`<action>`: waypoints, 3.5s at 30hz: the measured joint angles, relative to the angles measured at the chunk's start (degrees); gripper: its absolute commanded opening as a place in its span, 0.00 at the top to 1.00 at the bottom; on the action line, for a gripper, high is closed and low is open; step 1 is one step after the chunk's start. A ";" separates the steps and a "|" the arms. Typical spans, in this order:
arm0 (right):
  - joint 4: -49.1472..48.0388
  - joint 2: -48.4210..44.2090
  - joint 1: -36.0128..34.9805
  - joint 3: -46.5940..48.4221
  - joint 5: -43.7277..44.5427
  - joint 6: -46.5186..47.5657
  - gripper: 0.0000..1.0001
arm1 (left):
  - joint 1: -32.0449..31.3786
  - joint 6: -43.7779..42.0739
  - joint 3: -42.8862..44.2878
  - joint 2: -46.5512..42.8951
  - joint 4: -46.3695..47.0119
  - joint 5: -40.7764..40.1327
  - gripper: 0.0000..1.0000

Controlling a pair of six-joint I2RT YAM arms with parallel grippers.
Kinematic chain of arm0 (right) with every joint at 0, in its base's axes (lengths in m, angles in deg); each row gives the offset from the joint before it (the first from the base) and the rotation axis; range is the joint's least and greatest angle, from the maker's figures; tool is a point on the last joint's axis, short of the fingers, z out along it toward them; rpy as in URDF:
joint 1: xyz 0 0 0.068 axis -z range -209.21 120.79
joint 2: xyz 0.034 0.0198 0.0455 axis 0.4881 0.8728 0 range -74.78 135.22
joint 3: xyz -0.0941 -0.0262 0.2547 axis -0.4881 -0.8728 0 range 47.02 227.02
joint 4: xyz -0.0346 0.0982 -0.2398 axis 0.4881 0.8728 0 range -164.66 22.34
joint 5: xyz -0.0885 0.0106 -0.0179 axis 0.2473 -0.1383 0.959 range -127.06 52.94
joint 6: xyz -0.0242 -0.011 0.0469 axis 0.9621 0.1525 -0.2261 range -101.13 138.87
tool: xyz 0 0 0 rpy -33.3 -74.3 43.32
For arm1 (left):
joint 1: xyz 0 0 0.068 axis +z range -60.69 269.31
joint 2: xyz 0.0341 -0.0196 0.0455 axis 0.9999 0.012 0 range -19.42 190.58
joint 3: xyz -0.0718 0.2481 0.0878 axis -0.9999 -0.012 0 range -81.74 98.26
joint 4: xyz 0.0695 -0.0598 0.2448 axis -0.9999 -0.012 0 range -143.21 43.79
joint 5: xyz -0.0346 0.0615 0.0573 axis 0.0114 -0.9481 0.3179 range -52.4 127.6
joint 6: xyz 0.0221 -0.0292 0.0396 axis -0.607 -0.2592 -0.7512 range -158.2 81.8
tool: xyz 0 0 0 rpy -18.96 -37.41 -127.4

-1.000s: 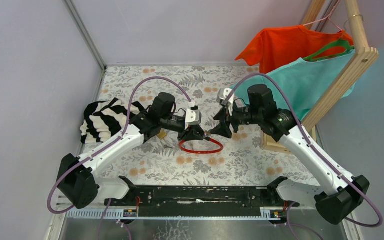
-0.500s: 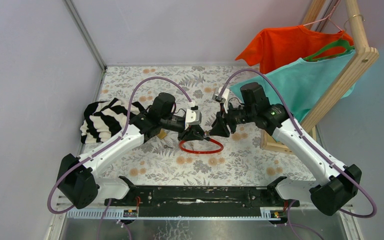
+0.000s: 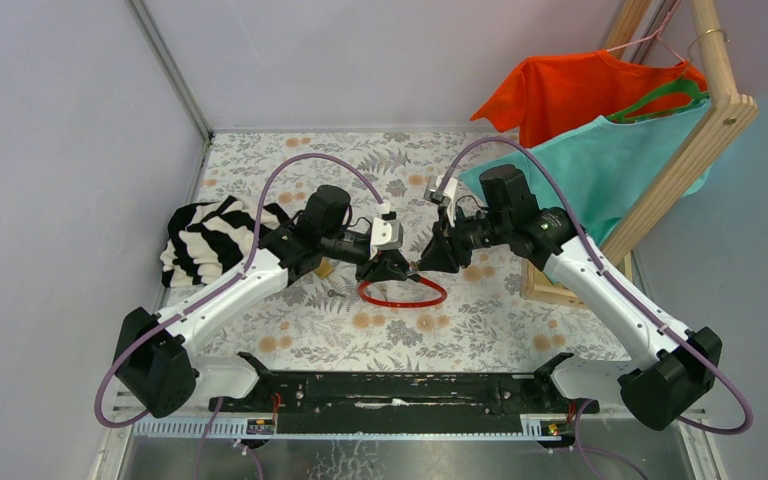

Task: Lock with the key
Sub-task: Lock the lock, then place the key at the center of the board.

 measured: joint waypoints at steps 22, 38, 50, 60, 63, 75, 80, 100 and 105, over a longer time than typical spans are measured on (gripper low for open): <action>0.00 0.81 -1.95 -0.02 2.32 4.33 0.91 | 0.00 0.04 -0.15 0.37 0.02 -0.04 1.00; -3.65 -3.85 -3.58 -5.86 2.56 35.45 1.00 | 0.17 0.57 -0.57 0.72 0.31 -0.33 1.00; -1.73 -3.85 -3.80 -5.44 3.17 46.84 1.00 | 0.55 0.59 -1.14 0.72 1.92 -0.52 1.00; 0.74 -4.22 -4.31 -4.26 5.90 49.13 1.00 | 0.55 -0.11 -1.95 0.72 4.44 -0.74 1.00; 2.97 -4.13 -4.52 -2.80 7.39 49.48 1.00 | 0.48 -0.74 -2.19 0.70 5.44 -0.76 1.00; 6.93 -4.11 -4.85 -0.26 9.73 50.07 1.00 | 0.11 -2.08 -2.78 0.15 7.54 -0.94 1.00; 8.44 -4.02 -4.85 0.79 10.43 50.07 1.00 | 0.00 -2.16 -2.97 -0.15 8.20 -1.03 1.00; 13.14 -2.69 -4.09 4.42 10.91 44.89 0.71 | -0.22 -2.25 -3.48 -0.74 8.20 -1.53 1.00; 12.15 -5.40 -1.77 2.82 12.22 39.63 0.53 | 0.31 -2.21 -4.33 -1.66 5.31 -1.49 1.00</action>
